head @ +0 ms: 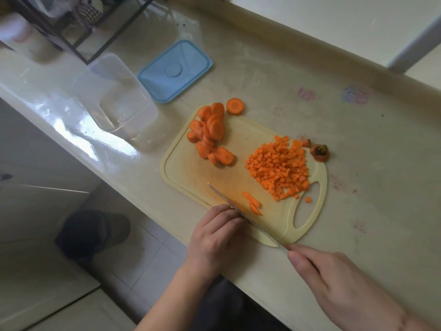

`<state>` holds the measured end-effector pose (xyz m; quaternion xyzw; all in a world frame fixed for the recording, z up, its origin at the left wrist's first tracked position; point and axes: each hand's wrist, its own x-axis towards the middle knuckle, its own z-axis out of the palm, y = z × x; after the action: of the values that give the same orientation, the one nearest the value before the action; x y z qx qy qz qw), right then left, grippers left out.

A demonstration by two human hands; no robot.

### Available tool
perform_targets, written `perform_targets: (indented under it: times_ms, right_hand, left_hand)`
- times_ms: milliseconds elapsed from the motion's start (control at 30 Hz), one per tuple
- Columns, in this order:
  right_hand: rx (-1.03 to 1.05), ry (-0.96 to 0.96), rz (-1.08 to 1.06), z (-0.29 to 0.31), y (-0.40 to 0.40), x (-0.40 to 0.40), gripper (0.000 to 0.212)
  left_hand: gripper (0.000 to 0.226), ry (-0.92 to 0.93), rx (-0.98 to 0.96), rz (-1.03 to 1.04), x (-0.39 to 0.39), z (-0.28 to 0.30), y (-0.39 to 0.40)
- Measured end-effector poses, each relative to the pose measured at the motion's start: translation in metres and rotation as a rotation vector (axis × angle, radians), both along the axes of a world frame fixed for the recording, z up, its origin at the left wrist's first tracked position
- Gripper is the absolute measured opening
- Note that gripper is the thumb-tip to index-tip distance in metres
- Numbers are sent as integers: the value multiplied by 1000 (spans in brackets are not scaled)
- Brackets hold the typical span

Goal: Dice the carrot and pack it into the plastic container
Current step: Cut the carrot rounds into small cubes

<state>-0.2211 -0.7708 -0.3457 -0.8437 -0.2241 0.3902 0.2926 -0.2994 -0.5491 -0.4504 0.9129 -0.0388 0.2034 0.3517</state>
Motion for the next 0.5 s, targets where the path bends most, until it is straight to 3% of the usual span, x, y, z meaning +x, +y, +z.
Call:
perform_targets:
  times_ms: [200,333,433,500]
  right_hand:
    - [11,11,-108,19,-17,2,65]
    - [-93,-183,-121,22,-33,-2,59]
    - [-154,-334,35,22,-39,1,56]
    - [-192,-422,99,22,-42,1,58]
  left_hand:
    - [20,-51,-6,47,0,1,3]
    - [17,-113,-129,240,5,23,19]
    - [28,69,-340,517,23,47,48]
    - [39,244,-429,451,40,65,66]
